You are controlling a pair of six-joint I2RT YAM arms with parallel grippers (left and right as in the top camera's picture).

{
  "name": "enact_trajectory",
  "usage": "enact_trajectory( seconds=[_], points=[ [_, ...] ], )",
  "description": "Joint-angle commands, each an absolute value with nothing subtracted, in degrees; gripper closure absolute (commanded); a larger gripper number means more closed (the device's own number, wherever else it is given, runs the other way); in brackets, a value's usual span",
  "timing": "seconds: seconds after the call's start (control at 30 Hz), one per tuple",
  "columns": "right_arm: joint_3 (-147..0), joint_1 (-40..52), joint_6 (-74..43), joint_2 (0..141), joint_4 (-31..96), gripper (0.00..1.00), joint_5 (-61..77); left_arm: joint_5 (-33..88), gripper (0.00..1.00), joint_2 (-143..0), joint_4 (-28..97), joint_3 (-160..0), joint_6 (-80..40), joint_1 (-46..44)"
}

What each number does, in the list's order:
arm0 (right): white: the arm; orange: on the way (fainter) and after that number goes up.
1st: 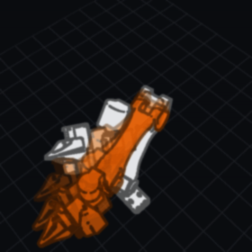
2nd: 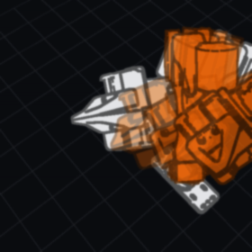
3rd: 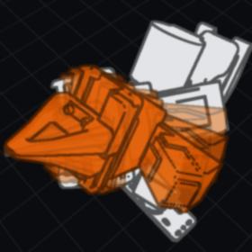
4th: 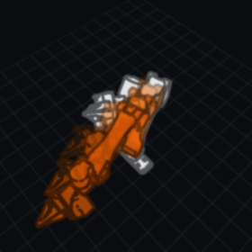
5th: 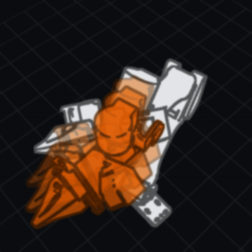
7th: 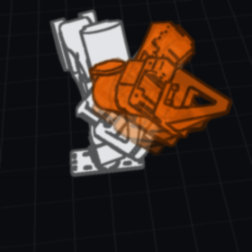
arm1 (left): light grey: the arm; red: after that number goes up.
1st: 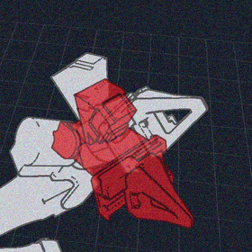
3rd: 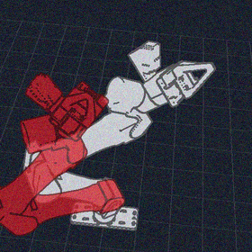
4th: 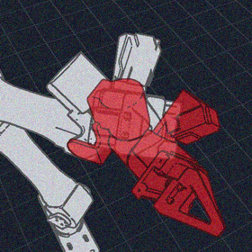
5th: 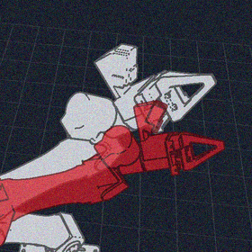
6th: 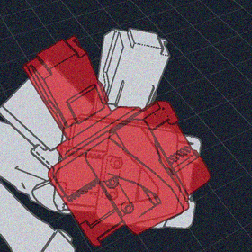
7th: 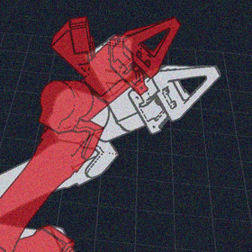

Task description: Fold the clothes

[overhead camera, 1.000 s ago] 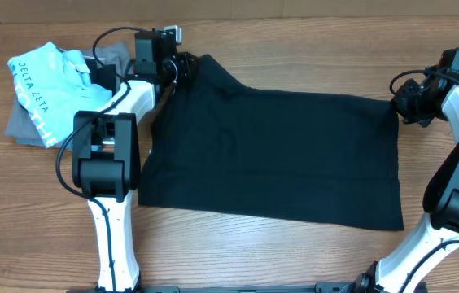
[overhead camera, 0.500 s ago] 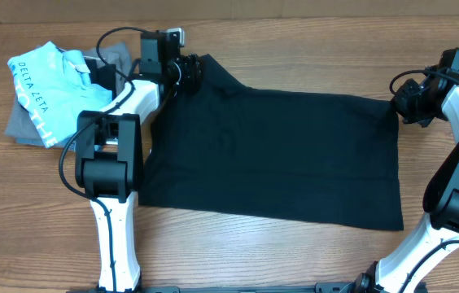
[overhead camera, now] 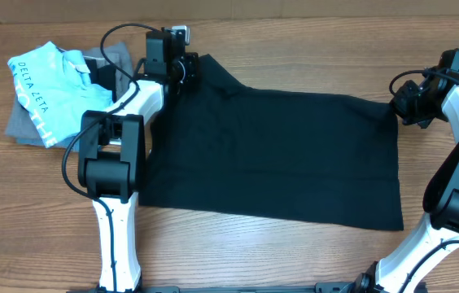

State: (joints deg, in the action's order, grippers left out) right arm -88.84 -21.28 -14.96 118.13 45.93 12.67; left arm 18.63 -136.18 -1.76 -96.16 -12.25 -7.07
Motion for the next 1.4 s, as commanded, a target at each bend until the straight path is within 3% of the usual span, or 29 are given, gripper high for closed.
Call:
enact_trajectory(
  seconds=[0.0,0.07,0.1,0.73,0.83,0.93,1.23,1.37],
  points=[
    [-89.89,-21.12,-15.18,116.77,45.8,0.96,12.93,20.84,0.65,-134.87,-2.24,-98.72,-12.49,-6.0],
    [-89.89,-21.12,-15.2,116.77,45.65,0.96,12.93,19.73,0.49,-134.89,-1.54,-98.72,-12.45,-6.0],
    [-89.89,-21.12,-15.2,116.77,45.56,0.96,12.93,18.83,0.48,-134.91,-1.06,-98.72,-12.4,-6.0],
    [-89.89,-21.06,-16.51,116.77,45.74,0.96,14.22,20.67,0.6,-139.61,-0.43,-98.74,-12.38,-6.44],
    [-89.89,-21.06,-16.51,116.77,45.82,0.96,14.2,21.21,0.82,-139.63,-1.06,-98.74,-12.43,-6.46],
    [-89.89,-21.06,-16.47,116.77,45.95,0.96,14.17,25.69,0.96,-139.61,-4.8,-98.74,-12.49,-6.44],
    [-89.89,-21.08,-16.29,116.77,46.83,0.96,14.15,29.89,0.96,-136.64,-7.53,-99.18,-14.98,-5.52],
    [-89.89,-21.06,-16.29,116.77,46.85,0.96,14.15,30.33,0.83,-135.72,-6.92,-99.18,-15.03,-5.28]
  ],
)
